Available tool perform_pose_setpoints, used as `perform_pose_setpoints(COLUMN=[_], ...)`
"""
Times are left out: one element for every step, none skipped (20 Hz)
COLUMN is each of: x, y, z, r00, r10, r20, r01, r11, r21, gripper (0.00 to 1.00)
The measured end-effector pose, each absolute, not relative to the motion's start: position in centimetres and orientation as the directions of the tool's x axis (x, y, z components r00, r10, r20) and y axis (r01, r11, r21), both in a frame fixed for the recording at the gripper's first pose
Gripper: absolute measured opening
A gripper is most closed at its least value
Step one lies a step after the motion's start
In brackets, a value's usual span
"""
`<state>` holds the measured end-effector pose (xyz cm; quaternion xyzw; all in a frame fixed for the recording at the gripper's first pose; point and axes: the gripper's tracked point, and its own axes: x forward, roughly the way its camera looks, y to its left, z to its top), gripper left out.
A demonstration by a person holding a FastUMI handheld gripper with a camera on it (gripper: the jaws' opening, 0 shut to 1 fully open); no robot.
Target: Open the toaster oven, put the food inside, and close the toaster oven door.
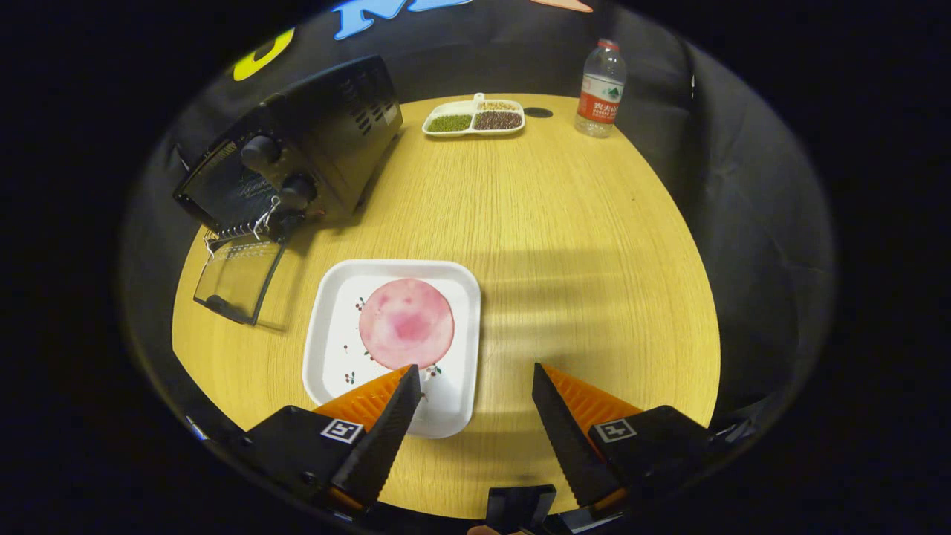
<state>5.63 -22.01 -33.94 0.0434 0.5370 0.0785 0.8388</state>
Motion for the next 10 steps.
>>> perform_pose_setpoints(x=[5.6,5.7,5.7,5.6,5.8,5.9,5.9,6.1,6.2,6.2], y=[-22.0,-22.0,-21.9,-22.0,-22.1,-21.8,-22.0,-22.1,-22.3,-21.9], z=[-34.2,-34.5,-34.9,-35.1,-35.2,-35.1,-35.2,-35.4,-35.2,-35.5], r00=[0.392,0.38,0.365,0.343,0.344,0.33,0.321,0.316,0.317,0.308], r10=[0.183,0.186,0.187,0.184,0.176,0.188,0.169,0.153,0.14,0.152], r20=[-0.902,-0.906,-0.912,-0.921,-0.922,-0.925,-0.932,-0.936,-0.938,-0.939], r01=[-0.081,-0.077,-0.07,-0.061,-0.048,-0.041,-0.036,-0.036,-0.047,-0.065], r11=[0.983,0.983,0.982,0.983,0.984,0.982,0.985,0.988,0.99,0.988], r21=[0.165,0.169,0.173,0.174,0.17,0.185,0.166,0.149,0.132,0.139], gripper=[0.96,0.96,0.96,0.96,0.96,0.95,0.88,0.81,0.74,0.66])
